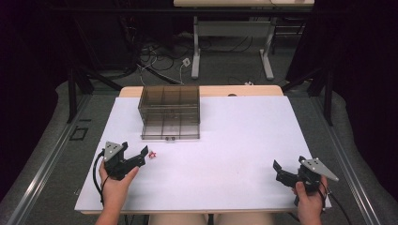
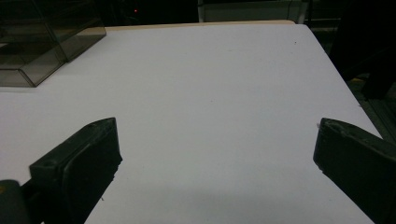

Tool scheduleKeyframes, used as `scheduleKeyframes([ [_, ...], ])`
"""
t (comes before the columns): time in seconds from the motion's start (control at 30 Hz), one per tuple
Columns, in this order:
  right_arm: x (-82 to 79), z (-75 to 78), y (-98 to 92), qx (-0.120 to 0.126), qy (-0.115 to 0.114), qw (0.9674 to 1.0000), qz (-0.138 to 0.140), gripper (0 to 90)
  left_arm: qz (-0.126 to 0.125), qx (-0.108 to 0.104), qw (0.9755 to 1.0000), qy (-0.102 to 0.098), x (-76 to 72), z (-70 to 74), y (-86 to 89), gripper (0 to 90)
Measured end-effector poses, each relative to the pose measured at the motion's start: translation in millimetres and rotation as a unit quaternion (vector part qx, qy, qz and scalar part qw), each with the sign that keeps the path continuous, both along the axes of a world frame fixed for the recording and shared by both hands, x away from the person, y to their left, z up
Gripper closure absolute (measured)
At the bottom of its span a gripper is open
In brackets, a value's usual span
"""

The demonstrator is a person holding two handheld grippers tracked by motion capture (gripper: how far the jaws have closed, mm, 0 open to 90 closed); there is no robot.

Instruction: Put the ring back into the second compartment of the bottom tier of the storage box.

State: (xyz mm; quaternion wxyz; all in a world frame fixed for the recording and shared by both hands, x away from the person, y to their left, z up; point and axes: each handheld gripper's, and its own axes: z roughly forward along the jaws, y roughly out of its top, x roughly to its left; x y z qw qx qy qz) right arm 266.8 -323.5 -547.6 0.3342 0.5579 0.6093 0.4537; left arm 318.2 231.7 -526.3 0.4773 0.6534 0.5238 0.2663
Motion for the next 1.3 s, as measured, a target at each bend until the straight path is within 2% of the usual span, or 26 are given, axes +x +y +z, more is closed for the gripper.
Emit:
scheduleKeyframes([
  [0.4,1.1,-1.9,-0.6,0.003,-0.003,1.0000,-0.003,2.8,0.001,0.010,0.9999,0.012,14.7,4.8,-16.6,18.7],
  [0.53,0.7,-1.5,-1.4,0.002,0.000,1.0000,-0.002,3.1,-0.002,-0.004,0.9999,0.013,18.2,5.7,-22.5,19.3],
  [0.57,0.4,-1.3,-1.7,0.001,0.003,1.0000,-0.004,3.1,-0.004,-0.003,0.9999,0.016,19.2,5.9,-23.7,22.1],
  [0.7,1.1,-2.0,-2.1,0.005,-0.001,1.0000,-0.005,3.4,-0.003,0.009,0.9997,0.024,24.0,5.9,-32.2,22.3],
  [0.9,1.0,-2.4,-1.9,0.003,0.004,1.0000,-0.003,3.8,-0.002,0.025,0.9995,0.020,29.0,4.6,-38.5,24.9],
  [1.1,1.4,-2.7,-2.0,0.005,0.003,1.0000,-0.003,3.8,0.003,0.025,0.9994,0.024,31.3,1.2,-39.1,25.9],
  [1.2,0.3,-1.9,-2.1,0.003,0.015,0.9999,-0.004,3.9,0.003,0.027,0.9993,0.026,32.3,-1.7,-39.2,26.6],
  [1.3,1.9,-3.4,-1.6,0.002,0.004,1.0000,-0.006,4.0,0.004,0.029,0.9992,0.028,32.7,-5.2,-38.8,27.2],
])
